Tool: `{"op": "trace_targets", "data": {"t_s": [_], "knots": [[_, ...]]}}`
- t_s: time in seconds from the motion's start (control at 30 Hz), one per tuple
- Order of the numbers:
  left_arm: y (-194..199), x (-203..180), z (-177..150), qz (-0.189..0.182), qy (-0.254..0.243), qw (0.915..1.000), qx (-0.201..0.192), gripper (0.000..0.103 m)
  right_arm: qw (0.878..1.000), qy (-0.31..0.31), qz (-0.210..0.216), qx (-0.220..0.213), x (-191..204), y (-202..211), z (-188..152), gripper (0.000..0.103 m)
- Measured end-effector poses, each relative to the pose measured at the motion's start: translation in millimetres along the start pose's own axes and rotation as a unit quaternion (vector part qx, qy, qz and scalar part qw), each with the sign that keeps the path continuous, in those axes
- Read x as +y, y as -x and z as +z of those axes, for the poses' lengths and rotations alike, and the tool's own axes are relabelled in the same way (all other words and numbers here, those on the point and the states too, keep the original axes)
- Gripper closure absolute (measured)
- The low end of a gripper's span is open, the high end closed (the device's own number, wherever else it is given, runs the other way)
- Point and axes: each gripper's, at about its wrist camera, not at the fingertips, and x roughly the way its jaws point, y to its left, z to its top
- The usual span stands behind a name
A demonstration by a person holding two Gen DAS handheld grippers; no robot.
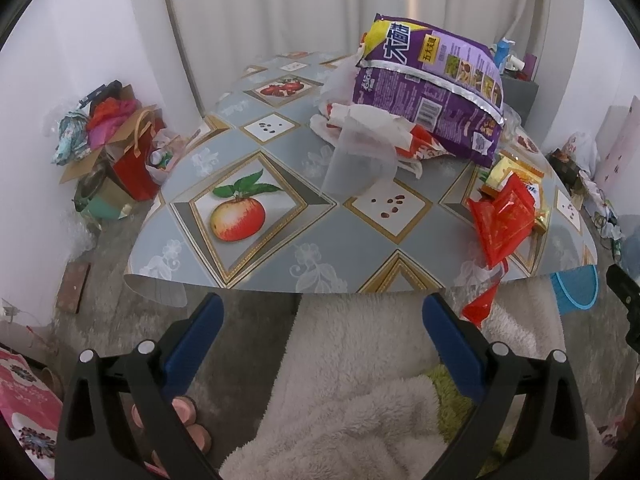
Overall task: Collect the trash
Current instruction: 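Grasp the clear plastic cup with the left tool while the right tool grasps the red wrapper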
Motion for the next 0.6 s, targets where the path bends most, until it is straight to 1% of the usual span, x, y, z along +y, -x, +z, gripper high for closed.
{"op": "trace_targets", "data": {"t_s": [0.23,0.37,0.47,0.6], "knots": [[-15,0,8,0.0,-0.005,0.9999,0.015,0.006,1.0,0.007,0.015,0.0,7,-12,10,0.008],[-22,1,19,0.004,-0.011,0.9999,-0.003,0.005,0.999,0.01,0.033,-0.011,15,-20,20,0.008],[-25,4,27,-0.014,-0.015,0.9993,-0.032,0.006,0.999,0.015,0.049,-0.017,21,-28,29,0.008],[-32,11,38,-0.06,-0.009,0.9965,-0.058,0.005,0.997,0.027,0.071,-0.007,29,-42,39,0.008]]}}
